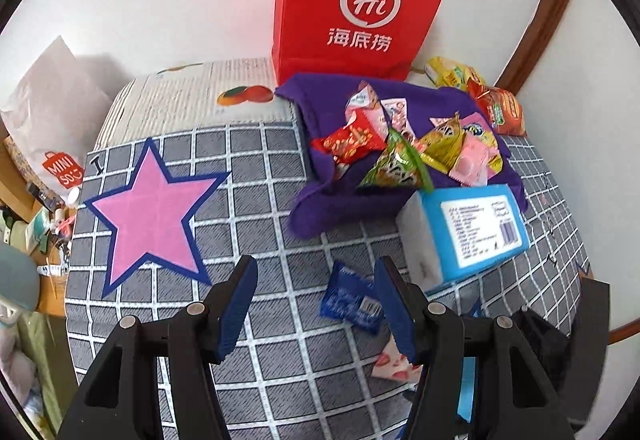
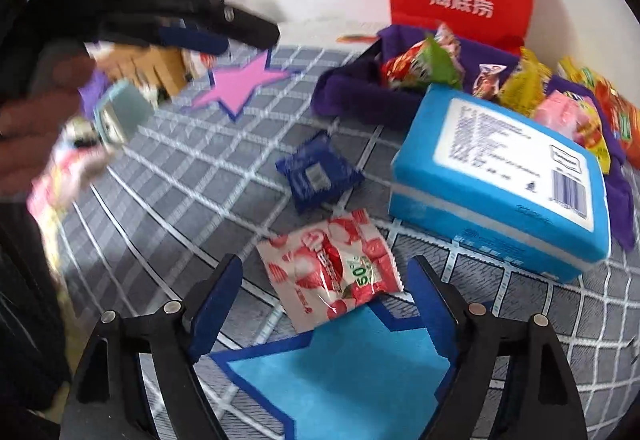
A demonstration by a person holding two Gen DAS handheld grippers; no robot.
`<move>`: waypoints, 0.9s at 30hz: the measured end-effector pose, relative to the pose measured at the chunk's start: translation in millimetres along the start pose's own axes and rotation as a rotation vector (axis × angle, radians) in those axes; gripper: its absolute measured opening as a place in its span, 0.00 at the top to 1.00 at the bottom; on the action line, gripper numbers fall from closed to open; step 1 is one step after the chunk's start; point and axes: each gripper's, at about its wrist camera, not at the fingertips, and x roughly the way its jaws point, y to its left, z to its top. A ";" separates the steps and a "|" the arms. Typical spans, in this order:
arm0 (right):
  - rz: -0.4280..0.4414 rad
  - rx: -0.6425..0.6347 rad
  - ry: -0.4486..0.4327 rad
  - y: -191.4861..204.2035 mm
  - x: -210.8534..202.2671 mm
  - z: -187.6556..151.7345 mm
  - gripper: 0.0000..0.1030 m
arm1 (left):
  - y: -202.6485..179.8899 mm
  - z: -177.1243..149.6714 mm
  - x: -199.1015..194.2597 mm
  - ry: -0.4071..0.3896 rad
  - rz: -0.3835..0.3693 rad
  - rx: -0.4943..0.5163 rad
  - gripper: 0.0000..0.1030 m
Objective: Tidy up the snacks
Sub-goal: 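Grasp red-white strawberry packet with right gripper while left grasps dark blue packet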
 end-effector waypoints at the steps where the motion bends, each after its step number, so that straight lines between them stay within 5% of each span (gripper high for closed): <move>1: -0.021 -0.015 0.010 1.7 4.3 -0.2 0.19 | 1.1 -2.1 0.3 0.000 -0.003 0.002 0.44; 10: -0.048 0.025 0.015 -5.0 27.9 5.2 0.20 | -0.7 -8.3 14.8 0.023 -0.028 0.011 0.44; 15: -0.053 0.011 -0.013 -5.1 19.6 -1.7 0.44 | -4.1 -13.7 29.1 0.052 -0.032 0.013 0.43; 18: -0.024 0.053 -0.009 -13.6 14.0 -4.6 0.50 | -8.7 -18.3 38.2 0.065 -0.039 0.025 0.43; 27: -0.107 0.205 -0.062 -63.3 -29.8 -44.4 0.50 | -28.6 -32.5 77.7 0.106 -0.025 0.106 0.44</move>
